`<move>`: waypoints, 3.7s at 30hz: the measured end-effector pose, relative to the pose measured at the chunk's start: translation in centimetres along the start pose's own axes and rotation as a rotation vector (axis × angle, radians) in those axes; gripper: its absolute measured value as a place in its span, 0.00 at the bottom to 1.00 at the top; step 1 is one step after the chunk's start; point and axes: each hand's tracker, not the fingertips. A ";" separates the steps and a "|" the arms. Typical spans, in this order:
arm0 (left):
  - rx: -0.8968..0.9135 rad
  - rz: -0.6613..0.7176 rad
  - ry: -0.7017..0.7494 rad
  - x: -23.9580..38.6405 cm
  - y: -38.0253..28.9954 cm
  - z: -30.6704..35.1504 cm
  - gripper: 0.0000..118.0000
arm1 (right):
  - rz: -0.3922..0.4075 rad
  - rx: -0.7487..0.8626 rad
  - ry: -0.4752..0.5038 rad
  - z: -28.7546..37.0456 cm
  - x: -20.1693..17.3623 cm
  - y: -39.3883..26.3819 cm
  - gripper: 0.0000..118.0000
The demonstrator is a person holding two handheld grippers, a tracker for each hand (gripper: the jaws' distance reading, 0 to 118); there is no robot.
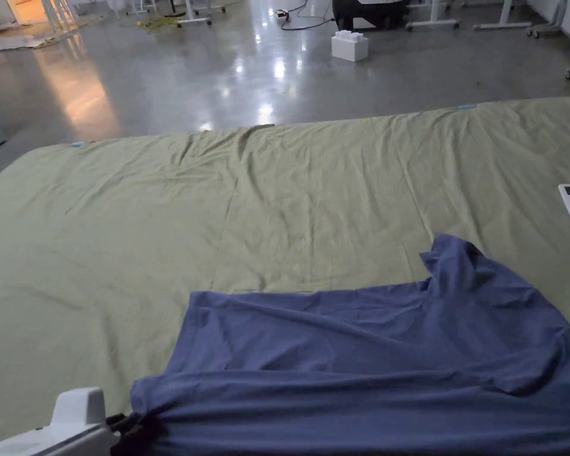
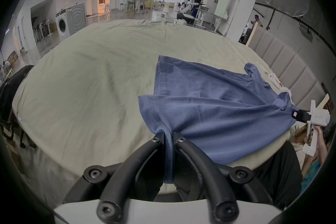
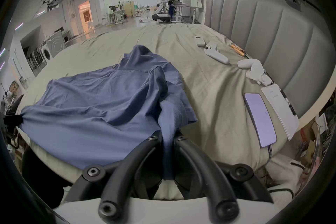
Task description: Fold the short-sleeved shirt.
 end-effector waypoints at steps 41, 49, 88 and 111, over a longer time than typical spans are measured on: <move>0.734 -0.272 0.048 13.3 -0.3 19.2 0.00 | 0.082 0.571 0.164 16.1 -8.6 1.9 0.00; 0.596 -0.146 0.008 10.1 3.3 13.5 0.00 | 0.103 0.590 0.182 14.6 -8.1 2.2 0.00; -0.375 -0.118 0.150 5.3 17.9 -24.7 0.08 | 0.080 -0.145 0.135 -20.5 1.7 19.1 0.57; 0.049 -0.007 -0.108 0.8 12.8 -1.5 0.05 | -0.043 0.147 0.200 -1.8 4.0 11.4 0.03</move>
